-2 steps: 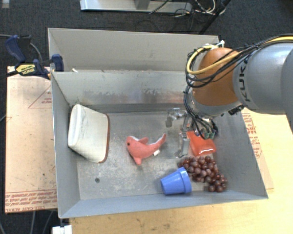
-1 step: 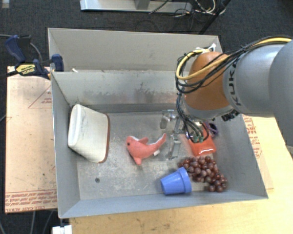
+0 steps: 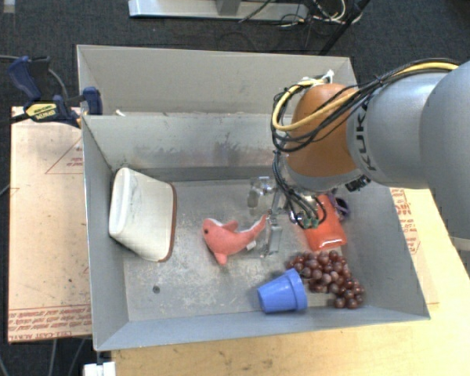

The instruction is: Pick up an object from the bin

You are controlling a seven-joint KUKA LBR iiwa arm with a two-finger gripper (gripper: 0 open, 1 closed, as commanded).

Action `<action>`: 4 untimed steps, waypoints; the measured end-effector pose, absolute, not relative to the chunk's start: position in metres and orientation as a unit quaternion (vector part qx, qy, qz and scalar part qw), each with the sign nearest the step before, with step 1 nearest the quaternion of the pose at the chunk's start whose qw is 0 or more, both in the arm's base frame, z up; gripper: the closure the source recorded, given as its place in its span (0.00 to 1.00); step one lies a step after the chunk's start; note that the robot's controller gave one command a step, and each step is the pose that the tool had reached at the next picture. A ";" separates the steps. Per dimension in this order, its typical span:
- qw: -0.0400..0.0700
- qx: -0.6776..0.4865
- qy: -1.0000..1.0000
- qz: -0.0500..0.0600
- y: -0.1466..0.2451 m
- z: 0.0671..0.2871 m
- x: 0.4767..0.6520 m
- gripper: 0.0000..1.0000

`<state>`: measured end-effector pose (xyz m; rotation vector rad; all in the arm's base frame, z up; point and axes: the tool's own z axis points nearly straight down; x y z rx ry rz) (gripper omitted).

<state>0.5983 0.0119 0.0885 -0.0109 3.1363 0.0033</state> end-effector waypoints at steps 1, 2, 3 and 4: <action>0.005 -0.040 0.999 0.000 0.044 0.071 0.595 1.00; 0.005 -0.040 0.999 0.000 0.044 0.071 0.595 1.00; 0.005 -0.040 0.999 0.000 0.044 0.071 0.595 1.00; 0.007 -0.058 0.998 0.000 0.046 0.212 0.583 1.00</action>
Offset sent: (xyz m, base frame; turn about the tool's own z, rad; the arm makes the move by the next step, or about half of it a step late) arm 0.0000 0.0000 0.0000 0.0000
